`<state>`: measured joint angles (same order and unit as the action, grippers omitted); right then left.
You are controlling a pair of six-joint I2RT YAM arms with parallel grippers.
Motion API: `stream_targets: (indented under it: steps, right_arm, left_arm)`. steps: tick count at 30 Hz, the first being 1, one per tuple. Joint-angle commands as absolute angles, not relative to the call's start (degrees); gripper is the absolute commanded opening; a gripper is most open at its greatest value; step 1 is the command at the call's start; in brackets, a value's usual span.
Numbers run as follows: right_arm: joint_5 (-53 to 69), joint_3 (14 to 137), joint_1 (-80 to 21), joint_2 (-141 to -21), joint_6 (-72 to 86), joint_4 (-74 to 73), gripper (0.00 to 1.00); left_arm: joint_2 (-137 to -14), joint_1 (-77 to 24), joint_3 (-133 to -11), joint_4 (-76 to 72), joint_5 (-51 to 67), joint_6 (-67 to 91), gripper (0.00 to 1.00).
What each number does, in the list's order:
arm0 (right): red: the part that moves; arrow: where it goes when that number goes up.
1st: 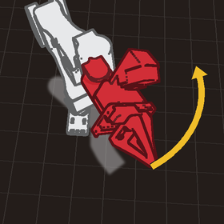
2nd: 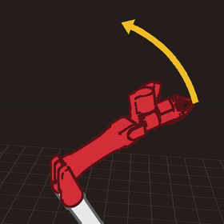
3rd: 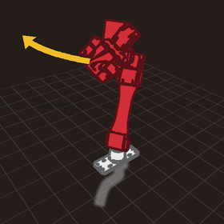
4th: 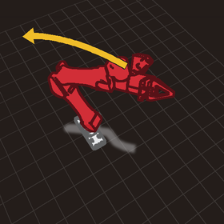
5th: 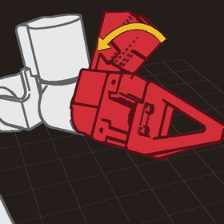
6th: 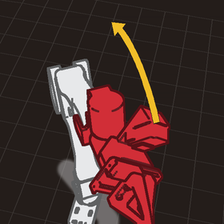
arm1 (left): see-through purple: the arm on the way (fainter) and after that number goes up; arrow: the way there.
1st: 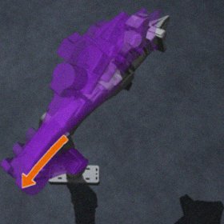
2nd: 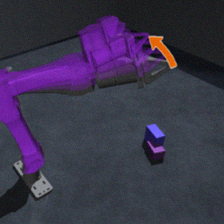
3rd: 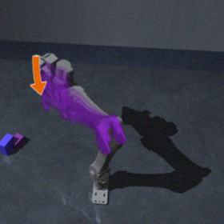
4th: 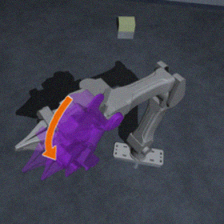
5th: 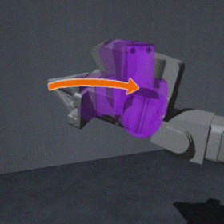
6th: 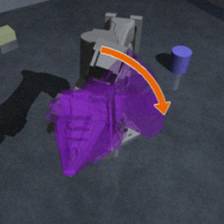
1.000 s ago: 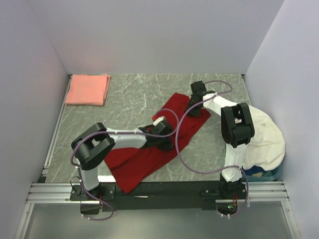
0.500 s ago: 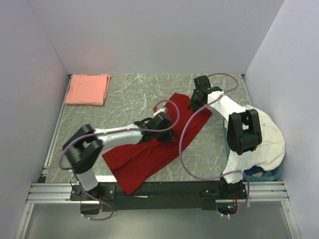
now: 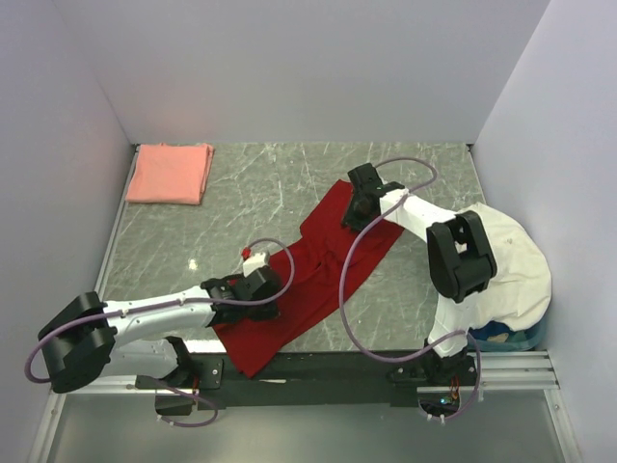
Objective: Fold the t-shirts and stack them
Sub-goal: Fold the tshirt
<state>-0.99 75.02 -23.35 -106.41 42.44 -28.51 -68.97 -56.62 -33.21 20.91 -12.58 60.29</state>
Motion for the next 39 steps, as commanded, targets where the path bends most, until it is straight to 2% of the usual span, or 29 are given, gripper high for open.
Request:
stream_targets:
  steps: [1, 4, 14, 21, 26, 31, 39]
  right_arm:
    - [-3.16, 78.3, -23.03, -109.59, 43.86, -28.82, 0.36]
    - [-4.3, 81.9, -22.85, -113.02, 42.81, -31.28, 0.36]
    - [-4.75, 95.68, -21.36, -123.74, 39.2, -38.04, 0.35]
    - [-4.75, 113.62, -20.48, -134.02, 32.97, -45.43, 0.35]
    - [-3.08, 124.08, -19.51, -140.53, 28.66, -47.55, 0.35]
    - [-1.5, 127.88, -16.97, -142.91, 25.15, -45.62, 0.35]
    - [1.75, 134.47, -13.54, -145.9, 21.71, -43.42, 0.37]
  left_arm:
    - [-67.59, -59.14, -31.91, 22.67, -15.47, 65.38, 0.12]
    - [-69.51, -61.69, -31.55, 23.47, -15.56, 68.64, 0.09]
    - [-73.47, -65.3, -32.51, 16.96, -10.81, 72.51, 0.1]
    - [-82.17, -65.21, -42.6, 15.65, -9.58, 70.4, 0.13]
    - [-90.15, -62.59, -48.95, 13.01, -4.59, 69.26, 0.13]
    - [-97.28, -58.28, -55.18, 8.44, 0.78, 68.82, 0.13]
    - [-108.28, -55.2, -68.62, 10.28, 6.41, 64.25, 0.12]
